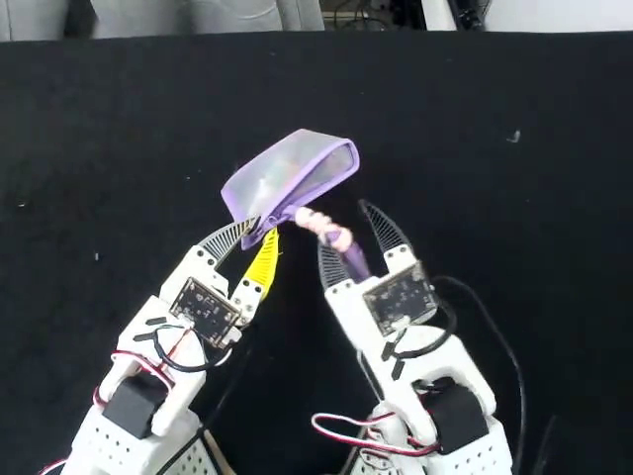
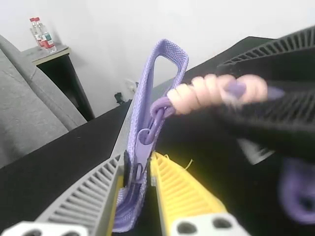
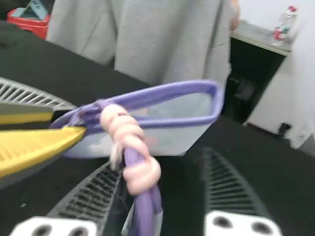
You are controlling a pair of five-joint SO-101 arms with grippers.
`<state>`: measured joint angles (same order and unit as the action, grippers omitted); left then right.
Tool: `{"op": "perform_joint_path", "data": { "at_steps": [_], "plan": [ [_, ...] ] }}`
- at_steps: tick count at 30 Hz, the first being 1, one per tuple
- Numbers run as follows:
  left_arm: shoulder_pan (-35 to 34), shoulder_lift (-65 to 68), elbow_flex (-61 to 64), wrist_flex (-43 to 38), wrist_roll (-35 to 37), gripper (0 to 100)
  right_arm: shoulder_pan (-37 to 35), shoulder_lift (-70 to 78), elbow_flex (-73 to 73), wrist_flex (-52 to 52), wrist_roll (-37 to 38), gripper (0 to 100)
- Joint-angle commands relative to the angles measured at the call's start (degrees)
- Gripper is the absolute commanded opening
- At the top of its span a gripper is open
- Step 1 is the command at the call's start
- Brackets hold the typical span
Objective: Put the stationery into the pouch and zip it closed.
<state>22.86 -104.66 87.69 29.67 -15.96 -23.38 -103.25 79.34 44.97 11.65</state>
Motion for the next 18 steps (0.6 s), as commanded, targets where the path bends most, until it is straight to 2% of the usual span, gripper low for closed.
{"op": "perform_joint_path", "data": {
  "at_steps": [1,6,18],
  "plan": [
    [-1.27,0.26,-0.13,0.26,-0.18,3,-4.66,-5.76,2.07,0.09,0.44,22.8],
    [-1.27,0.26,-0.13,0.26,-0.18,3,-8.00,-5.76,5.49,-2.73,0.44,20.5],
    [-1.27,0.26,-0.13,0.26,-0.18,3,-8.18,-5.76,6.73,-3.60,0.26,20.4]
  ]
}}
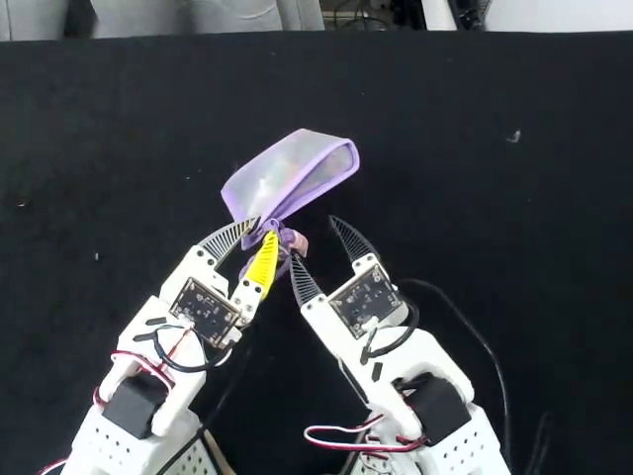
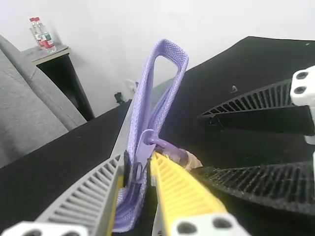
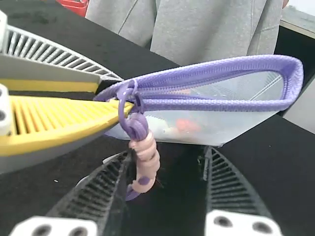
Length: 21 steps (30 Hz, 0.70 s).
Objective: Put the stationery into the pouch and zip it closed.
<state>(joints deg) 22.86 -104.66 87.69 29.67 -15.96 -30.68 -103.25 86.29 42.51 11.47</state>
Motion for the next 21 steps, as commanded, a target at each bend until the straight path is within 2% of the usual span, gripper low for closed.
{"op": "perform_joint_path", "data": {
  "at_steps": [1,7,15,21],
  "plan": [
    [-1.27,0.26,-0.13,0.26,-0.18,3,-0.88,-5.76,-0.13,-1.32,0.09,20.4],
    [-1.27,0.26,-0.13,0.26,-0.18,3,-5.45,-5.76,3.82,-5.01,0.53,20.4],
    [-1.27,0.26,-0.22,0.26,-0.09,3,-5.45,-5.76,4.62,-7.12,0.53,9.5],
    [-1.27,0.26,-0.22,0.26,0.00,3,-5.36,-5.41,6.55,-10.73,0.53,10.3]
  ]
}}
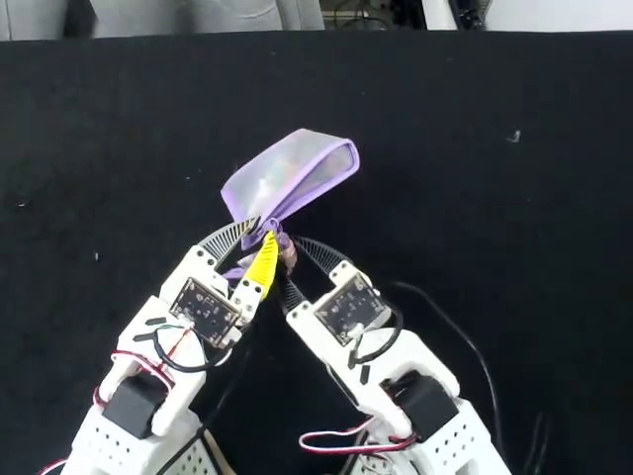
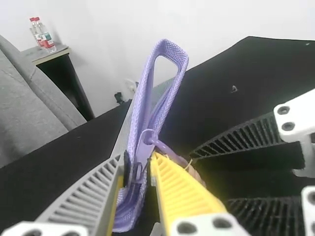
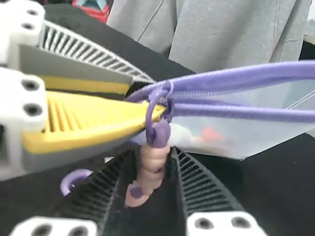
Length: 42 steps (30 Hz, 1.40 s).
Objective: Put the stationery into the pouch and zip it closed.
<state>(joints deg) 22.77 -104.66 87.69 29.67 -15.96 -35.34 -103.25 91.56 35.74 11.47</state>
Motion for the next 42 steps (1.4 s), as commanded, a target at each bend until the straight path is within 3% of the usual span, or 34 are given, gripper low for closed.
{"op": "perform_joint_path", "data": {
  "at_steps": [1,9,13,24,26,30,42],
  "plan": [
    [-1.19,0.26,-0.22,0.26,0.00,3,-0.35,-5.41,1.89,-4.84,0.53,10.3],
    [-1.19,0.26,-0.22,0.26,0.00,3,2.29,-5.76,2.15,-5.98,0.44,9.6],
    [-1.19,0.26,-0.22,0.26,-0.09,3,2.37,-5.76,1.19,-5.54,0.44,0.8],
    [-1.19,0.26,-0.22,0.26,-0.09,3,10.37,-5.67,-12.62,6.15,0.88,1.1],
    [-1.19,0.26,-0.22,0.26,-0.09,3,10.29,-5.32,-14.11,7.03,4.40,1.1],
    [-1.19,0.26,-0.13,0.26,-0.09,3,10.55,-5.23,-14.29,6.59,8.53,1.1],
    [-1.19,0.26,-0.13,0.35,-0.09,3,17.58,-5.23,-14.73,3.25,8.79,1.1]
  ]
}}
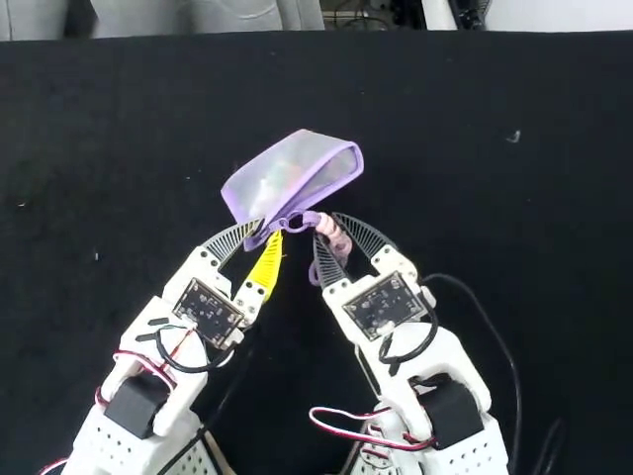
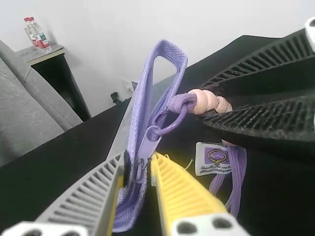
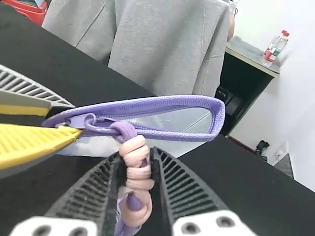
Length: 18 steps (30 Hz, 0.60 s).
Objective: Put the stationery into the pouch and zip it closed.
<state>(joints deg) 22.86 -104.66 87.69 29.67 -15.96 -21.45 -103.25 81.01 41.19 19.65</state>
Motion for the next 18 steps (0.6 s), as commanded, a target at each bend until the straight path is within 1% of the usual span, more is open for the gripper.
{"op": "perform_joint_path", "data": {
  "at_steps": [1,4,8,12,14,18],
  "plan": [
    [-1.27,0.26,-0.13,0.35,-0.09,3,3.69,-5.23,-4.44,-2.20,1.32,1.1],
    [-1.27,0.26,-0.13,0.35,-0.09,3,4.13,-5.23,-5.58,-2.20,2.73,1.1],
    [-1.27,0.26,-0.13,0.35,-0.09,3,6.68,-5.14,-7.69,-2.20,2.90,1.1],
    [-1.27,0.26,-0.13,0.35,-0.09,3,7.74,-4.09,-8.57,-2.81,2.99,1.1],
    [-1.27,0.26,-0.13,0.35,-0.09,3,8.26,-1.36,-8.66,-5.10,2.99,1.1],
    [-1.27,0.26,-0.13,0.35,-0.09,3,11.96,8.48,-10.24,-12.04,2.99,1.1]
  ]
}}
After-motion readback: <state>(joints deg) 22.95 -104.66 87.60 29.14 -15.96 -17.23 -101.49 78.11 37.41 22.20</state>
